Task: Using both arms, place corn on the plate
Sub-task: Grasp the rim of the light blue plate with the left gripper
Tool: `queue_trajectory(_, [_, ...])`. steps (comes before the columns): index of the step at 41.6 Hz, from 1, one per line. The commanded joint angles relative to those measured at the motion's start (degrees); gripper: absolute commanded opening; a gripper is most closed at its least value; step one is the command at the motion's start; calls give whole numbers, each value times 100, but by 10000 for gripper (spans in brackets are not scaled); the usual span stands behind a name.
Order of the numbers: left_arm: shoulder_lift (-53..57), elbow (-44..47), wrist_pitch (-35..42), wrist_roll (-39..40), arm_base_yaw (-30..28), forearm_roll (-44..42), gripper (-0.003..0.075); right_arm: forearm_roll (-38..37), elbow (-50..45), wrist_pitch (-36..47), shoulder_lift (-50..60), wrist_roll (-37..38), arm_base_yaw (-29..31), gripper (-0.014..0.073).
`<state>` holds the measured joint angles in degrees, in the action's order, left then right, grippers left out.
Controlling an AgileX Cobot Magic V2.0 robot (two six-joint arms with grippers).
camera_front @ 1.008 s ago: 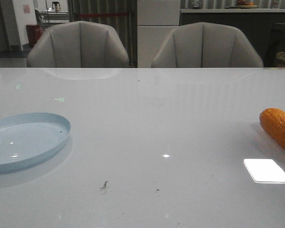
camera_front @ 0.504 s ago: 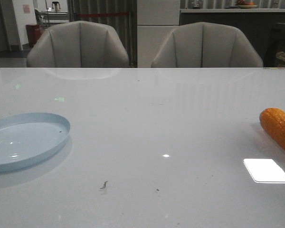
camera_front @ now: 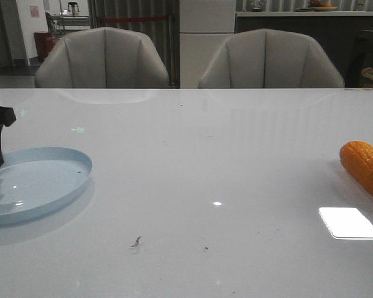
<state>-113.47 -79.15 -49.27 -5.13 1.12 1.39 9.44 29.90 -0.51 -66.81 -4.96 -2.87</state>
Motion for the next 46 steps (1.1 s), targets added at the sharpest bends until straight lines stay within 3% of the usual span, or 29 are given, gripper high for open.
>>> queue_trajectory(1, [174,-177,44,64,-4,0,493,21,188,385,101,-10,5,468])
queue_trajectory(7, [41,-177,44,64,-4,0,490,21,188,385,101,-10,5,468])
queue_trajectory(10, [25,-177,44,64,-4,0,447,21,188,385,101,-10,5,468])
queue_trajectory(19, [25,-177,66,64,-4,0,81,21,188,386,101,-10,5,467])
queue_trajectory(22, [25,-177,66,64,-4,0,112,21,188,386,101,-10,5,467])
queue_trajectory(31, [25,-448,-420,64,-4,22,94,21,188,386,101,-10,5,467])
queue_trajectory(46, [75,-2351,-1384,41,88,805,94,21,188,386,101,-10,5,466])
